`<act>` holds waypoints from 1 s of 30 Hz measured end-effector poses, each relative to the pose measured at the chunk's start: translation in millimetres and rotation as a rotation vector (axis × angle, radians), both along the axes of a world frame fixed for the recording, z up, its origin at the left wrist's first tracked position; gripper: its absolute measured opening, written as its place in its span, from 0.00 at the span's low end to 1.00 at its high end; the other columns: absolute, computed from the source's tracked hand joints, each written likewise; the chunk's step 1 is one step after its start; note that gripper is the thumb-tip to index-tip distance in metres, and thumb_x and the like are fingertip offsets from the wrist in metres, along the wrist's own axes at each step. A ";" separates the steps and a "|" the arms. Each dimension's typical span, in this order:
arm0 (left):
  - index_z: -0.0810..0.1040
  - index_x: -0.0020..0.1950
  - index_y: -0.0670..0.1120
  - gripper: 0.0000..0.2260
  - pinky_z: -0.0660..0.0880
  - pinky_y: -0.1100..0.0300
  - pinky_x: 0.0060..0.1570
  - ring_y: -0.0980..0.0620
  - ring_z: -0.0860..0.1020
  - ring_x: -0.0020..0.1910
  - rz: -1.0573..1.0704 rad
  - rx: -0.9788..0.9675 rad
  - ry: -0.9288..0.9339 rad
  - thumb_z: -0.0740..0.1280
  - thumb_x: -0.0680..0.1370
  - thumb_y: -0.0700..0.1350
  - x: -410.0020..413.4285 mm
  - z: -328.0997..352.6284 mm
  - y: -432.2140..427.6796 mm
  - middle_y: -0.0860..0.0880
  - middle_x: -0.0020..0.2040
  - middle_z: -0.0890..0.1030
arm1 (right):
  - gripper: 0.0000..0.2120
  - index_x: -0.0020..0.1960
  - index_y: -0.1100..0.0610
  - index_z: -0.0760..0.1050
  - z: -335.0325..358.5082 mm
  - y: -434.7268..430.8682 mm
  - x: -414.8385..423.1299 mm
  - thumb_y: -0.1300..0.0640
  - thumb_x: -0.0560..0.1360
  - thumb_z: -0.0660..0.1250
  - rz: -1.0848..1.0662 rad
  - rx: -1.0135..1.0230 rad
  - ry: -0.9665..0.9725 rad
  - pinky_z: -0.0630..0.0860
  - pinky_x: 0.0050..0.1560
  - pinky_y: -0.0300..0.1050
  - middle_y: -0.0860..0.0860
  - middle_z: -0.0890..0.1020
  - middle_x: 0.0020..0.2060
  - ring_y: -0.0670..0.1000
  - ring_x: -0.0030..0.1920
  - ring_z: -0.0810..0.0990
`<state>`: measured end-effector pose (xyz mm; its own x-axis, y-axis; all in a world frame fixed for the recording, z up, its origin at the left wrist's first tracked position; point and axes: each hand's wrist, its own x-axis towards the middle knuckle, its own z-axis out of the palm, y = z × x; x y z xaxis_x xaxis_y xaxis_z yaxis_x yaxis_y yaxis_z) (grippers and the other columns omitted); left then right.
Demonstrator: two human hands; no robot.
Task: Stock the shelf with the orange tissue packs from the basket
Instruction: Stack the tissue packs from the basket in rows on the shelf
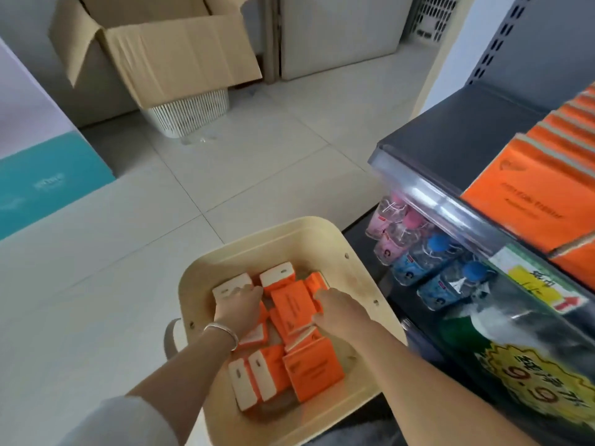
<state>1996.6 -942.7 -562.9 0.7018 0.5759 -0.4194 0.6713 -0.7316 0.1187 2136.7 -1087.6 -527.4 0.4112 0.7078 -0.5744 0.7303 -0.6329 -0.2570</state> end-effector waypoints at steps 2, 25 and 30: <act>0.67 0.69 0.49 0.19 0.75 0.51 0.55 0.46 0.71 0.62 -0.012 0.045 0.006 0.55 0.78 0.41 1.0 -17.2 0.8 0.47 0.63 0.71 | 0.19 0.68 0.56 0.66 -21.3 7.9 2.5 0.51 0.79 0.60 -0.026 -0.010 0.030 0.74 0.58 0.54 0.56 0.72 0.63 0.59 0.61 0.74; 0.62 0.69 0.51 0.32 0.74 0.54 0.53 0.49 0.75 0.59 0.151 0.015 0.074 0.71 0.69 0.56 -3.2 -82.8 1.6 0.51 0.61 0.73 | 0.29 0.67 0.55 0.65 -150.4 65.9 -9.2 0.49 0.71 0.71 -0.462 -0.187 0.248 0.71 0.64 0.53 0.55 0.74 0.61 0.58 0.62 0.73; 0.60 0.69 0.51 0.28 0.71 0.53 0.55 0.48 0.72 0.61 0.163 0.008 0.186 0.68 0.72 0.51 -11.7 -74.9 -2.5 0.50 0.63 0.71 | 0.24 0.65 0.52 0.66 -134.2 59.1 -10.5 0.52 0.72 0.69 -0.453 -0.034 0.211 0.74 0.57 0.48 0.53 0.72 0.60 0.56 0.60 0.73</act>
<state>1984.9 -945.2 -637.8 0.5104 0.6791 -0.5276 0.7904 -0.6122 -0.0233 2126.3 -1028.5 -661.7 0.5450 0.4648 -0.6978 0.3148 -0.8848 -0.3436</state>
